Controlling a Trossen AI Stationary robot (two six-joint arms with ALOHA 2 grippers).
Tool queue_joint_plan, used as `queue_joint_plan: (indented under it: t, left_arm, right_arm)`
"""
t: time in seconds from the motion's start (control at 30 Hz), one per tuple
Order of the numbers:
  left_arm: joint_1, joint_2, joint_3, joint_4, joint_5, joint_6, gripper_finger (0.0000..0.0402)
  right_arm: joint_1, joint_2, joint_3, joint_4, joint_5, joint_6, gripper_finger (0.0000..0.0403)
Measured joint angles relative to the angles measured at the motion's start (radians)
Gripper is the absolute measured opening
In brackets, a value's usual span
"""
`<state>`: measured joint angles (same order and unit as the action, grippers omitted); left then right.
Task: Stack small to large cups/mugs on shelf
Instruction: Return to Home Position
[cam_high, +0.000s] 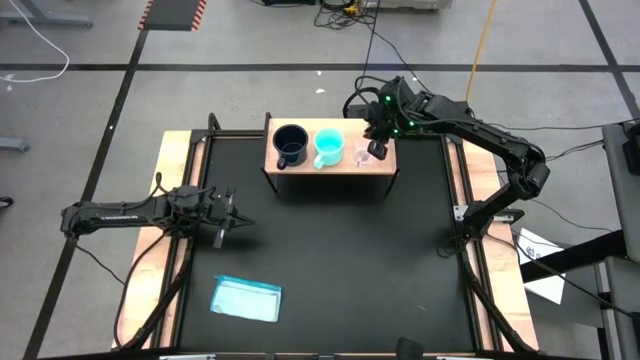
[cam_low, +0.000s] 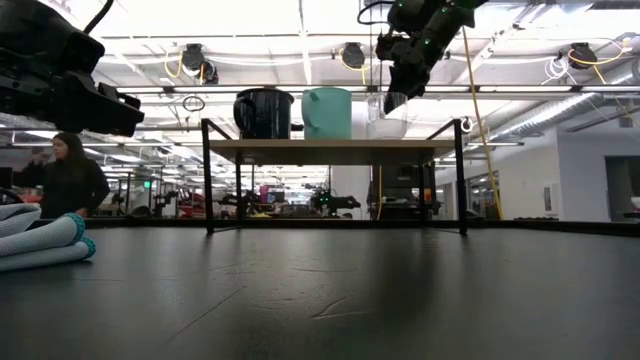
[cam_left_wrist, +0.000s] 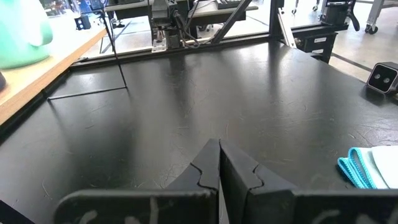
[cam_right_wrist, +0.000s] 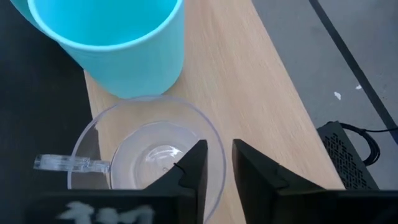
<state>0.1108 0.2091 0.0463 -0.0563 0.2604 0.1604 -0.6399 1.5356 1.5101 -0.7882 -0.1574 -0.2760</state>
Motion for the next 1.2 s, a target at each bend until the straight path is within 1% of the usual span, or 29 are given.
queue_joint_plan:
  t: [0.17, 0.33, 0.47, 0.63, 0.77, 0.97, 1.07, 1.2]
  left_arm:
    - [0.000, 0.000, 0.000, 0.000, 0.000, 0.001, 0.0008]
    - [0.000, 0.000, 0.000, 0.000, 0.000, 0.001, 0.0008]
    - [0.000, 0.000, 0.000, 0.000, 0.000, 0.002, 0.0008]
    - [0.000, 0.000, 0.000, 0.000, 0.000, 0.016, 0.0008]
    - [0.000, 0.000, 0.000, 0.000, 0.000, 0.020, 0.0008]
    - [0.000, 0.000, 0.000, 0.000, -0.012, 0.036, 0.0007]
    - [0.000, 0.000, 0.000, 0.000, -0.016, 0.040, 0.0007]
    - [0.000, 0.000, 0.000, 0.000, -0.027, 0.040, 0.0007]
  right_arm:
    - [0.000, -0.004, 0.000, 0.026, 0.000, 0.002, 0.0083]
    - [0.000, -0.034, 0.000, 0.032, -0.001, 0.002, 0.0092]
    - [0.000, -0.087, 0.000, 0.033, -0.001, 0.002, 0.0096]
    - [0.000, -0.188, 0.000, 0.011, -0.001, 0.002, 0.0092]
    - [0.000, -0.291, 0.001, -0.053, -0.001, 0.002, 0.0074]
    - [0.017, -0.431, -0.007, -0.170, -0.002, 0.028, 0.0008]
    - [0.038, -0.500, -0.060, -0.207, -0.003, 0.046, 0.0005]
    - [0.066, -0.606, -0.172, -0.182, -0.003, 0.088, 0.0001]
